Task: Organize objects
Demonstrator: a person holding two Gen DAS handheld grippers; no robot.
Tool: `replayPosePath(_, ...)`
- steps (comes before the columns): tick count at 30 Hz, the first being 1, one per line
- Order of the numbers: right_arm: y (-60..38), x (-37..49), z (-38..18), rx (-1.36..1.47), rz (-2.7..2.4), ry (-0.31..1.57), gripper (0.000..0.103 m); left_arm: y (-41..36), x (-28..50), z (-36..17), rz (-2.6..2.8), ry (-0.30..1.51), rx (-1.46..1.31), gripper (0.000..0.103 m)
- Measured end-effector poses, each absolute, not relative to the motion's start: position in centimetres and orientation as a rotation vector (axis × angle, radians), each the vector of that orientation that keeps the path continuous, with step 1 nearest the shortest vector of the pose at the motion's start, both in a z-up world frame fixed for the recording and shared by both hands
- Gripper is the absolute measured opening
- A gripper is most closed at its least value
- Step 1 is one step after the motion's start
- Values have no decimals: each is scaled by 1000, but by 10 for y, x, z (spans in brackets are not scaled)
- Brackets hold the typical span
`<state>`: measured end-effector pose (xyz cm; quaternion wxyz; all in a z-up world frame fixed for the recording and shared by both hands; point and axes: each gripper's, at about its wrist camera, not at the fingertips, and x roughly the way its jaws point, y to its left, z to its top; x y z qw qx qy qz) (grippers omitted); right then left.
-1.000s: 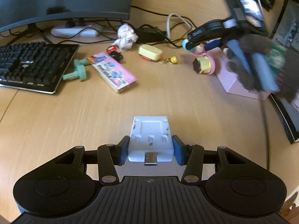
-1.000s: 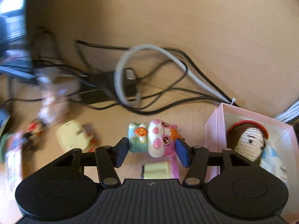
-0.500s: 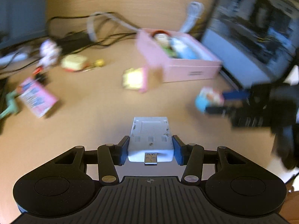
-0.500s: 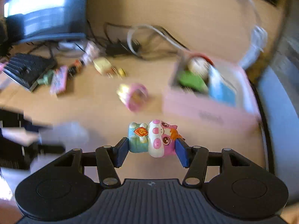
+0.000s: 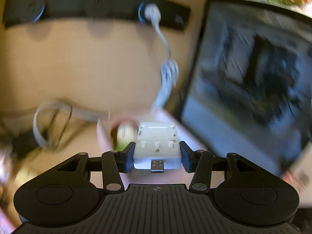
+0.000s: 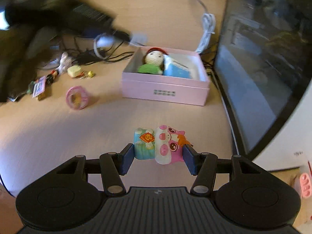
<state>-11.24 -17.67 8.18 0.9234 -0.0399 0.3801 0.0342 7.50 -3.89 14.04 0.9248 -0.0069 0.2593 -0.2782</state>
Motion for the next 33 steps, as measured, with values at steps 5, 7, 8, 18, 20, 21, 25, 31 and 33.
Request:
replayPosePath(5, -189, -110, 83, -53, 69, 750, 55, -98, 128, 92, -495, 572, 138, 53)
replayPosePath(7, -193, -106, 83, -57, 86, 733, 55, -113, 139, 74, -478, 633, 186, 53)
replayPosePath(8, -195, -103, 83, -61, 91, 727, 55, -115, 140, 70, -470, 642, 186, 53)
replayPosePath(18, -215, -56, 92, -78, 128, 669, 55, -41, 110, 94, -373, 653, -164, 53)
replayPosePath(20, -216, -38, 96, -88, 142, 645, 55, -25, 96, 97, -363, 644, -207, 51)
replayPosePath(21, -216, -29, 98, -91, 148, 634, 55, -19, 91, 94, -368, 665, -215, 51)
replayPosePath(25, -213, 12, 105, -61, 154, 620, 55, -16, 77, 91, -337, 664, -146, 50)
replayPosePath(31, -214, 22, 114, -52, 145, 591, 55, -4, 69, 100, -313, 661, -195, 50)
replayPosePath(33, -219, 18, 113, -34, 126, 601, 55, 0, 60, 97, -337, 675, -208, 50)
